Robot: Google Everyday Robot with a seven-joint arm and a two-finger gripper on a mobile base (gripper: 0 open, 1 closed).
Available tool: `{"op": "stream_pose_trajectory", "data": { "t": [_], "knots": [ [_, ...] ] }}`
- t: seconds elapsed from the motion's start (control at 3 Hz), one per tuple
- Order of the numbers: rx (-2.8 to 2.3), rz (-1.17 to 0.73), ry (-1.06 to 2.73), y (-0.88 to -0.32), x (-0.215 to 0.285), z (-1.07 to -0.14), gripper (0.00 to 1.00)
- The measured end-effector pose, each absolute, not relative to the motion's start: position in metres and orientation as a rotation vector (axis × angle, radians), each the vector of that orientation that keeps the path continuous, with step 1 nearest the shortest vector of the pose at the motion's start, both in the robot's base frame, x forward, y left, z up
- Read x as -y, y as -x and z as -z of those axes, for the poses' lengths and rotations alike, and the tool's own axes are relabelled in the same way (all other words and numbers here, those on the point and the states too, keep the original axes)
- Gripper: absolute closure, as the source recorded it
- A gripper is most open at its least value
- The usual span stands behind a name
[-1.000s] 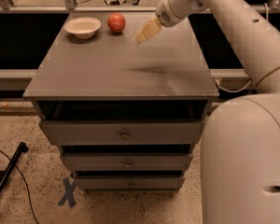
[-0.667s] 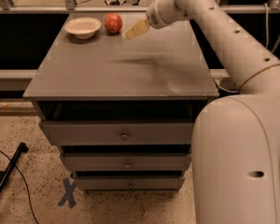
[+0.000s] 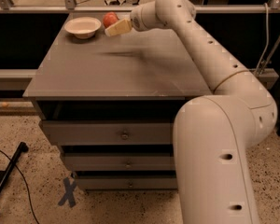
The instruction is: Place apple into paper bowl
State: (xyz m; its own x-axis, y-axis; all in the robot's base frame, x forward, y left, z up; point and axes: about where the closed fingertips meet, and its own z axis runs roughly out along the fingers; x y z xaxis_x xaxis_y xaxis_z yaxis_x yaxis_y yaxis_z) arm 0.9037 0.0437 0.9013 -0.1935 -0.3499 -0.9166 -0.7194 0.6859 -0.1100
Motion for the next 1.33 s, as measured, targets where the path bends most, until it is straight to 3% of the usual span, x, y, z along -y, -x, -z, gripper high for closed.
{"op": "stream_pose_trajectory", "data": {
  "t": [1.33],
  "knots": [
    [-1.744, -0.433, 0.921, -0.945, -0.101, -0.882, 0.0]
  ]
}}
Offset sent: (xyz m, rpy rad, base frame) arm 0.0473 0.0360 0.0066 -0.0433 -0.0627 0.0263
